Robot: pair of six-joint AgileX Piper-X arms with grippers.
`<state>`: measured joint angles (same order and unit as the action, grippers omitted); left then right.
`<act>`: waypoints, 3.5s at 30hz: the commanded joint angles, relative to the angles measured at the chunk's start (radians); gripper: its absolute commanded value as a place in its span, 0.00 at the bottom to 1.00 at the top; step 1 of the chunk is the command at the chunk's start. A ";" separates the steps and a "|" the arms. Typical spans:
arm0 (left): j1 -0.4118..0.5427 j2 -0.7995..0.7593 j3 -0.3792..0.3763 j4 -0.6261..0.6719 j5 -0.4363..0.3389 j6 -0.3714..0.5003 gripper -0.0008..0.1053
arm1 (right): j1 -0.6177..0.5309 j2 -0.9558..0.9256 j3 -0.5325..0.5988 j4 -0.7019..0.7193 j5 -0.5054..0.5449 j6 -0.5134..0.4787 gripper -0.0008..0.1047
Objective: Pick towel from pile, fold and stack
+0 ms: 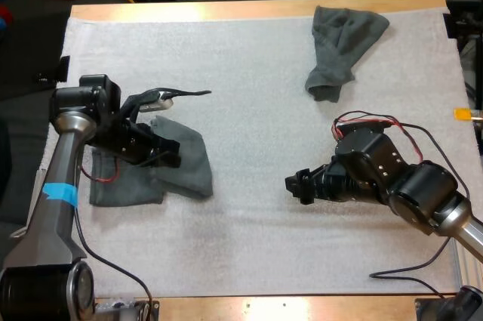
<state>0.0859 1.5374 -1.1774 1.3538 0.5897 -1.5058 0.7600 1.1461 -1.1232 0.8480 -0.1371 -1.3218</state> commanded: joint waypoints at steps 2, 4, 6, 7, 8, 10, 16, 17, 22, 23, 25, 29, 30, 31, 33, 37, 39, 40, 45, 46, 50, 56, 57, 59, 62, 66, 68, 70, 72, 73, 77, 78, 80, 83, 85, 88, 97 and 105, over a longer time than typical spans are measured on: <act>0.007 -0.013 -0.011 0.016 -0.041 0.014 0.01 | 0.001 -0.007 -0.003 0.008 0.005 -0.010 0.76; 0.019 -0.013 -0.010 0.018 -0.062 0.015 0.01 | 0.001 -0.007 -0.003 0.008 0.005 -0.010 0.76; 0.032 -0.013 -0.011 0.015 -0.062 0.015 0.01 | 0.001 -0.007 -0.003 0.008 0.005 -0.010 0.76; 0.040 -0.013 -0.018 0.016 -0.062 0.015 0.01 | 0.001 -0.007 -0.003 0.008 0.002 -0.010 0.76; 0.044 -0.013 -0.021 0.016 -0.062 0.015 0.01 | 0.001 -0.007 -0.003 0.008 0.001 -0.010 0.76; 0.063 -0.013 -0.046 0.027 -0.065 0.015 0.01 | 0.001 -0.007 -0.003 0.006 -0.009 -0.010 0.76; 0.108 -0.013 -0.129 0.074 -0.137 0.015 0.01 | 0.001 -0.007 -0.003 -0.058 -0.126 0.002 0.76; 0.110 -0.013 -0.134 0.080 -0.148 0.015 0.01 | 0.001 -0.007 -0.003 -0.068 -0.138 0.003 0.76; 0.111 -0.013 -0.152 0.097 -0.215 0.023 0.01 | 0.001 -0.007 -0.003 -0.129 -0.211 0.046 0.76; 0.111 -0.013 -0.152 0.097 -0.217 0.023 0.01 | 0.001 -0.007 -0.003 -0.133 -0.217 0.048 0.76; 0.111 -0.013 -0.152 0.097 -0.220 0.023 0.01 | 0.001 -0.007 -0.003 -0.142 -0.227 0.062 0.76; 0.111 -0.013 -0.152 0.097 -0.221 0.032 0.01 | 0.001 -0.007 -0.003 -0.142 -0.226 0.064 0.76; 0.111 -0.013 -0.152 0.097 -0.228 0.039 0.01 | 0.001 -0.007 -0.003 -0.142 -0.226 0.064 0.76; 0.111 -0.013 -0.152 0.097 -0.248 0.046 0.01 | 0.001 -0.007 -0.003 -0.142 -0.226 0.064 0.76; 0.111 -0.013 -0.152 0.097 -0.281 0.049 0.01 | 0.001 -0.007 -0.003 -0.142 -0.226 0.064 0.76; 0.111 -0.013 -0.152 0.097 -0.287 0.057 0.01 | 0.001 -0.007 -0.003 -0.142 -0.226 0.064 0.76; 0.111 -0.013 -0.151 0.097 -0.287 0.060 0.01 | 0.001 -0.007 -0.003 -0.142 -0.226 0.064 0.76; 0.111 -0.013 -0.145 0.094 -0.287 0.060 0.01 | 0.001 -0.007 -0.003 -0.142 -0.226 0.064 0.76; 0.111 -0.013 -0.092 0.052 -0.280 0.062 0.01 | 0.001 -0.007 -0.003 -0.142 -0.226 0.064 0.76; 0.111 -0.013 -0.081 0.041 -0.280 0.062 0.01 | 0.001 -0.007 -0.003 -0.142 -0.226 0.064 0.76; 0.111 -0.013 -0.052 0.015 -0.283 0.062 0.01 | 0.001 -0.007 -0.003 -0.142 -0.226 0.064 0.76; 0.111 -0.011 -0.049 0.004 -0.405 0.059 0.01 | 0.001 -0.007 -0.003 -0.142 -0.226 0.064 0.76; 0.111 -0.011 -0.049 -0.003 -0.407 0.052 0.01 | 0.001 -0.007 -0.003 -0.142 -0.226 0.064 0.76; 0.111 -0.011 -0.045 -0.022 -0.407 0.037 0.01 | 0.001 -0.007 -0.003 -0.142 -0.226 0.064 0.76; 0.111 -0.011 -0.022 -0.052 -0.430 0.029 0.01 | 0.001 -0.007 -0.003 -0.142 -0.226 0.064 0.76; 0.111 -0.011 0.032 -0.091 -0.456 0.022 0.01 | 0.001 -0.007 -0.003 -0.142 -0.226 0.064 0.76; 0.111 -0.011 0.060 -0.116 -0.462 0.022 0.01 | 0.001 -0.007 -0.003 -0.142 -0.226 0.064 0.76; 0.111 -0.011 0.085 -0.140 -0.469 0.015 0.04 | 0.001 -0.007 -0.003 -0.142 -0.226 0.064 0.76; 0.111 -0.011 0.101 -0.165 -0.503 -0.001 0.08 | 0.001 -0.007 -0.003 -0.142 -0.226 0.064 0.76; 0.111 -0.011 0.105 -0.174 -0.530 -0.012 0.09 | 0.001 -0.007 -0.003 -0.142 -0.226 0.064 0.76; 0.111 -0.011 0.104 -0.197 -0.585 -0.022 0.01 | 0.001 -0.007 -0.003 -0.140 -0.226 0.064 0.76; 0.111 -0.011 0.104 -0.203 -0.593 -0.022 0.01 | 0.001 -0.007 -0.003 -0.140 -0.226 0.064 0.76; 0.111 -0.011 0.104 -0.207 -0.611 -0.022 0.01 | 0.001 -0.007 -0.003 -0.140 -0.226 0.064 0.76; 0.111 -0.011 0.104 -0.209 -0.662 -0.022 0.01 | 0.001 -0.007 -0.003 -0.140 -0.226 0.064 0.76; 0.111 -0.011 0.104 -0.210 -0.706 -0.022 0.02 | 0.001 -0.007 -0.003 -0.140 -0.226 0.064 0.76; 0.111 -0.011 0.104 -0.210 -0.739 -0.022 0.08 | 0.001 -0.007 -0.003 -0.140 -0.226 0.064 0.76; 0.111 -0.011 0.104 -0.210 -0.755 -0.031 0.50 | 0.001 -0.007 -0.003 -0.140 -0.226 0.064 0.76; 0.111 -0.011 0.097 -0.204 -0.926 -0.088 0.61 | 0.001 -0.007 -0.003 -0.140 -0.226 0.064 0.76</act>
<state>0.1970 1.5373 -1.0742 1.1478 -0.3104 -1.5773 0.7600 1.1461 -1.1232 0.7073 -0.3521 -1.2570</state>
